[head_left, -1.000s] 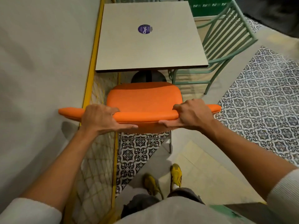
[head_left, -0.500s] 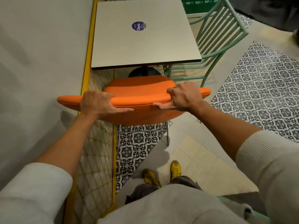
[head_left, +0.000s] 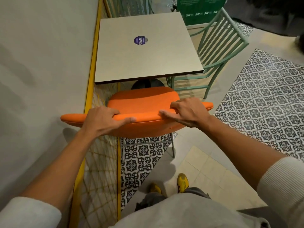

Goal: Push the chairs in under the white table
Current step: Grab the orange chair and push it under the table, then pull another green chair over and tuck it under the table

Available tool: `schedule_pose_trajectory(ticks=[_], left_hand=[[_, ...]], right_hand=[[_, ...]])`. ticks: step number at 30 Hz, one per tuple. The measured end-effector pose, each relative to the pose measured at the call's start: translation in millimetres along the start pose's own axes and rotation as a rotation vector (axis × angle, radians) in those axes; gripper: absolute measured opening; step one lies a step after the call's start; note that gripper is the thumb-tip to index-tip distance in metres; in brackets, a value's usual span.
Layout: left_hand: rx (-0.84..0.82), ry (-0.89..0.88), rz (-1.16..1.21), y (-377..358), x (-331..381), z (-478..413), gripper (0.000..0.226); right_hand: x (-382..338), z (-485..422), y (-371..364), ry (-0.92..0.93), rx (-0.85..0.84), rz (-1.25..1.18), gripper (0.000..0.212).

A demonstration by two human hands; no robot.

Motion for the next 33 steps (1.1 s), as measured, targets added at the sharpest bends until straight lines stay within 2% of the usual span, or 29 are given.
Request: schedule_pose_trajectory(ticks=[4, 9, 11, 14, 17, 20, 23, 26, 30, 33], left_hand=[[-0.004, -0.012, 0.119, 18.4, 36.3, -32.2, 0.089], [-0.291, -0.150, 0.148, 12.5, 137.0, -96.7, 0.104], [-0.341, -0.221, 0.187, 6.6, 185.0, -120.6, 0.105], [-0.389, -0.308, 0.201, -9.1, 255.3, -156.4, 0.109], [-0.445, -0.365, 0.136, -37.0, 330.6, -198.9, 0.107], [-0.467, -0.407, 0.018, -65.2, 398.5, -238.4, 0.106], [-0.516, -0.440, -0.016, -96.5, 465.6, -266.7, 0.109], [-0.565, -0.475, -0.054, -130.1, 513.3, -284.2, 0.113], [-0.684, -0.423, -0.029, -170.7, 554.7, -308.0, 0.122], [-0.697, -0.409, -0.022, -188.2, 584.6, -337.2, 0.128]], right_hand=[[44.3, 15.1, 13.1, -0.165, 0.100, -0.007, 0.077], [118.6, 52.8, 25.8, -0.370, 0.159, 0.011, 0.078], [146.9, 72.6, 25.1, -0.470, 0.137, -0.019, 0.079], [198.1, 106.8, 19.9, -0.610, 0.025, 0.003, 0.085], [265.5, 145.7, 9.0, -0.745, -0.174, -0.003, 0.095], [329.4, 178.1, -1.4, -0.799, -0.387, -0.034, 0.107], [396.5, 210.2, -6.3, -0.845, -0.511, -0.092, 0.116], [454.7, 233.3, -6.2, -0.864, -0.570, -0.104, 0.119], [524.8, 245.2, -3.3, -0.826, -0.601, -0.098, 0.121], [568.6, 240.0, -5.7, -0.796, -0.610, -0.078, 0.124]])
Point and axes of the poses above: each hand's wrist, its own z-axis away from the middle knuckle, its own y-axis out of the back of the hand, x = y × z, the point moved 6 cm from there along -z, towards the middle knuckle, and after that the axes turned 8 degrees about x, right-handed, at the moved point
